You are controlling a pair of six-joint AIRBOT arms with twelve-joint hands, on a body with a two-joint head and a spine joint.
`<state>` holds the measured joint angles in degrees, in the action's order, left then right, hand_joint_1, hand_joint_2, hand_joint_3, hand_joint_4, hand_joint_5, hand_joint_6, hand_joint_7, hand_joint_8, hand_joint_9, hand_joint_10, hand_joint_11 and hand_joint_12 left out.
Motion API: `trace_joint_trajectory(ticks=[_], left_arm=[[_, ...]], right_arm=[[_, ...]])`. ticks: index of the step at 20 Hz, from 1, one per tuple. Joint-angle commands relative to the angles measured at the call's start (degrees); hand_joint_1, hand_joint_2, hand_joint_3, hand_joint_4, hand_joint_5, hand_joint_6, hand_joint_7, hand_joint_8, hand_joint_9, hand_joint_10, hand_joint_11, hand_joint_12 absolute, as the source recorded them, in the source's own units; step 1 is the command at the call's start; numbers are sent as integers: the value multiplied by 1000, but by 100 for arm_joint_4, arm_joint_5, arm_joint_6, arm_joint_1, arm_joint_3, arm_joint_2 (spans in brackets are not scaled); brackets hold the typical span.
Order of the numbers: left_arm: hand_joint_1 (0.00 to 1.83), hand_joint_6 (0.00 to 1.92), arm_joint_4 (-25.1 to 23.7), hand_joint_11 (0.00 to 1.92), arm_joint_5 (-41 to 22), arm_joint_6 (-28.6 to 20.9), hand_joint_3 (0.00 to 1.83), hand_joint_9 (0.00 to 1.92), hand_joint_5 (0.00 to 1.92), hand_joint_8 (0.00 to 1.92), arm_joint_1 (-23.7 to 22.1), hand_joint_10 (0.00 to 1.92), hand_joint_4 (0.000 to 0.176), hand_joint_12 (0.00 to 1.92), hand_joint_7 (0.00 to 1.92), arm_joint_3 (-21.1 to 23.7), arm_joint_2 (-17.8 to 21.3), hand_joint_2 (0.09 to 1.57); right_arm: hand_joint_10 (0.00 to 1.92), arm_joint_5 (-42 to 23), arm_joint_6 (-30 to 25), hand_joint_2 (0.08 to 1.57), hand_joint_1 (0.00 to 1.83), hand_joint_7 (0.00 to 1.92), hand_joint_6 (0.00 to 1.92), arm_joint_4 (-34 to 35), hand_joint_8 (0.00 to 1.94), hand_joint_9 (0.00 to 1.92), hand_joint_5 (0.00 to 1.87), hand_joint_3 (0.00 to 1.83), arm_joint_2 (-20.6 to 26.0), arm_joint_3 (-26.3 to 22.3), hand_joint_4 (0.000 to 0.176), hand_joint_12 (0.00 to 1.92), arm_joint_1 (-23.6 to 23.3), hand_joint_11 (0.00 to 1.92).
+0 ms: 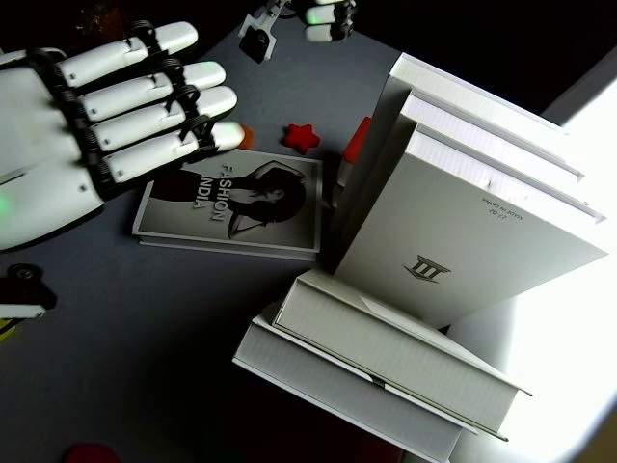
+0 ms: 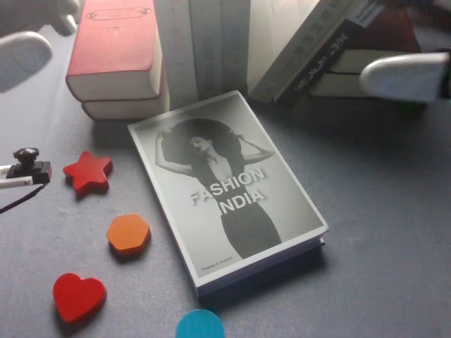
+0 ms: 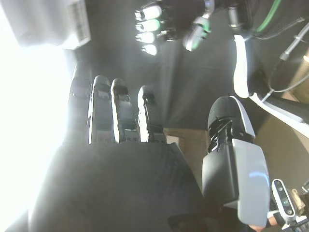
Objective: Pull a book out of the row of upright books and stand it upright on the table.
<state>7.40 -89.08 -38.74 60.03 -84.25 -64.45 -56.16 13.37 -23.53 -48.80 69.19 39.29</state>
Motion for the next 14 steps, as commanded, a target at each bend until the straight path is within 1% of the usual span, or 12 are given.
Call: trace_joint_trajectory(ticks=[1, 3, 5, 6, 7, 8, 9, 10, 11, 12, 13, 14], left_arm=[[893, 68, 296, 75, -836, -61, 0, 300, 78, 82, -9, 675, 175, 1655, 219, 10, 69, 991], [846, 2, 438, 4, -1022, -61, 3, 324, 2, 9, 12, 318, 176, 1764, 329, 85, 198, 1020], [676, 5, 448, 0, -1031, -61, 0, 303, 32, 0, -9, 82, 176, 1449, 143, 137, 302, 948], [654, 8, 435, 0, -1032, -61, 0, 299, 50, 1, -24, 42, 176, 1413, 142, 156, 337, 908], [757, 30, 427, 7, -1032, -61, 0, 329, 135, 7, -48, 33, 176, 1485, 179, 165, 356, 883], [854, 48, 402, 62, -1032, -61, 0, 378, 218, 15, -102, 33, 174, 1439, 244, 163, 360, 853], [889, 18, 378, 74, -1032, -61, 0, 402, 166, 7, -134, 25, 176, 1401, 252, 160, 360, 824], [840, 22, 369, 75, -1032, -61, 0, 431, 181, 10, -146, 31, 176, 1397, 265, 159, 356, 798], [761, 56, 382, 41, -1034, -61, 0, 447, 293, 19, -128, 26, 176, 1429, 334, 158, 355, 902], [779, 88, 420, 7, -1034, -61, 7, 454, 418, 19, -71, 20, 168, 1474, 377, 162, 355, 929], [782, 71, 422, 1, -1034, -61, 10, 487, 471, 10, -71, 16, 174, 1473, 428, 161, 354, 947], [713, 37, 410, 0, -1034, -61, 20, 453, 415, 3, -96, 8, 160, 1285, 427, 160, 354, 978]], right_arm=[[16, -885, 191, 1159, 254, 0, 0, 728, 0, 120, 0, 0, 173, -57, 176, 663, 124, 0], [22, -1472, 603, 1149, 226, 0, 0, 1730, 0, 183, 4, 0, 598, -262, 171, 977, 804, 0], [55, -2238, 615, 1135, 20, 96, 3, 2600, 7, 342, 48, 0, 864, -348, 151, 1382, 1620, 0], [48, -2784, 615, 1132, 3, 105, 3, 3107, 4, 356, 21, 0, 980, -437, 163, 1342, 2119, 0], [21, -3322, 616, 1167, 0, 140, 0, 3549, 6, 311, 3, 6, 1066, -535, 125, 1157, 2612, 0], [6, -4128, 619, 1124, 138, 171, 14, 4137, 6, 281, 68, 0, 1189, -694, 166, 911, 3177, 0], [7, -4489, 620, 1111, 181, 174, 20, 4524, 2, 292, 133, 0, 1303, -836, 174, 836, 3578, 0], [40, -4494, 738, 1098, 215, 220, 7, 4708, 6, 405, 63, 0, 1485, -1050, 176, 1096, 3779, 0], [30, -4493, 1037, 1139, 242, 276, 21, 4630, 6, 434, 206, 3, 1623, -1212, 153, 1198, 3699, 0], [15, -4492, 1172, 1171, 157, 324, 27, 4392, 4, 429, 338, 3, 1684, -1268, 98, 1199, 3587, 0], [12, -4492, 1165, 1152, 172, 378, 63, 4233, 5, 453, 503, 0, 1702, -1281, 113, 1155, 3510, 39], [2, -4493, 1223, 1201, 80, 284, 60, 4047, 0, 307, 528, 11, 1735, -1329, 100, 970, 3364, 7]])
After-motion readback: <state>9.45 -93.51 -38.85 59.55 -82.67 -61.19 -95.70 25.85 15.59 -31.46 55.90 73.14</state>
